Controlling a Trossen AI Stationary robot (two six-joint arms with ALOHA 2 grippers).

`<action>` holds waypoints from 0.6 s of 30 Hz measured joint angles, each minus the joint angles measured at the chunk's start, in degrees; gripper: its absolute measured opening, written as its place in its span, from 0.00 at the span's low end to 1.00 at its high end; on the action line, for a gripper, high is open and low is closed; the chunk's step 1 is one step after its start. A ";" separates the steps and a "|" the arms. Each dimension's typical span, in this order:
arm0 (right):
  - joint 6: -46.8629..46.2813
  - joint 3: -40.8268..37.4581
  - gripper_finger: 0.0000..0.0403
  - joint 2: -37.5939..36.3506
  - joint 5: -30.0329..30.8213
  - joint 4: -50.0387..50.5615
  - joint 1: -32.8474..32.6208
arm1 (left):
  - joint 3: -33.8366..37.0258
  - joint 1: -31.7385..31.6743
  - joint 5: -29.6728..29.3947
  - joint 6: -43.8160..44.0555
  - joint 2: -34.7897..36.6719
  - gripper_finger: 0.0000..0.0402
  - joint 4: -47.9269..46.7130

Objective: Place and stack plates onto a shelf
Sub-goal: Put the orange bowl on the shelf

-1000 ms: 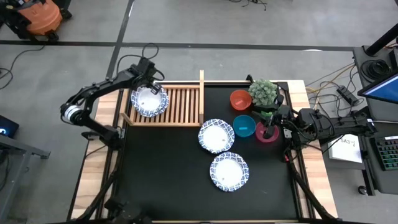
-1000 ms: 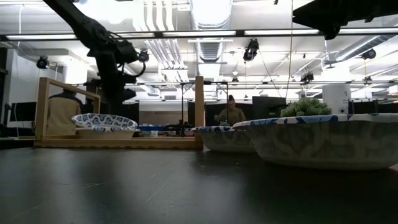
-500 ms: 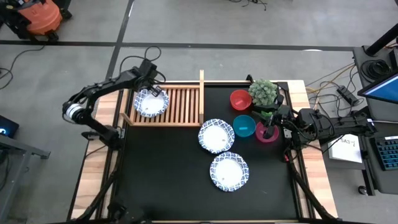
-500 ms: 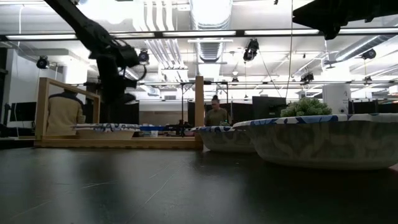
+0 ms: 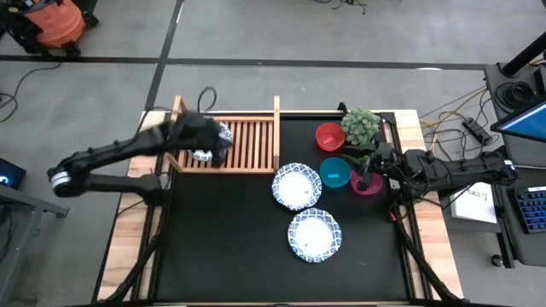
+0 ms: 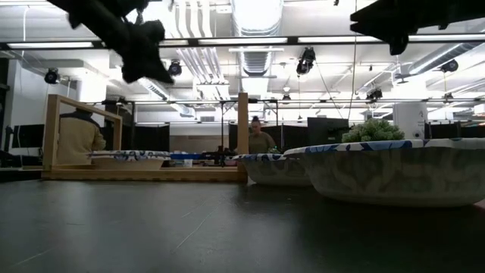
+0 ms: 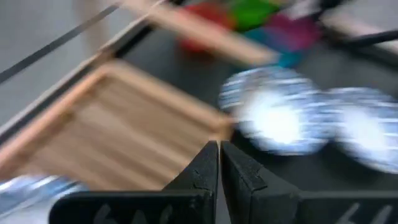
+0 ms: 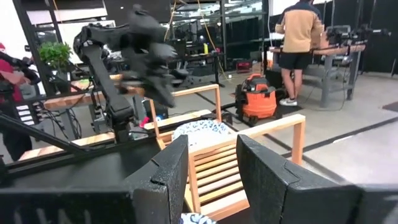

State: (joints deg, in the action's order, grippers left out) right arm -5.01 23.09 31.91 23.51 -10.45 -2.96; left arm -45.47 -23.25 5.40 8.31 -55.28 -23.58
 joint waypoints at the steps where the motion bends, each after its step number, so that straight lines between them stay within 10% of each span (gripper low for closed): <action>1: -0.51 0.00 0.31 0.81 0.01 -0.90 0.00 | 1.19 3.39 -0.02 1.13 1.74 0.00 2.02; 18: -1.43 0.25 0.31 10.88 0.54 -15.63 0.00 | 19.13 41.15 -9.32 6.40 15.77 0.00 31.63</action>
State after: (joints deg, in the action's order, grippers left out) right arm -6.44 23.34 42.79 24.05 -26.08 -2.96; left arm -26.34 17.89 -3.92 14.71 -39.51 8.05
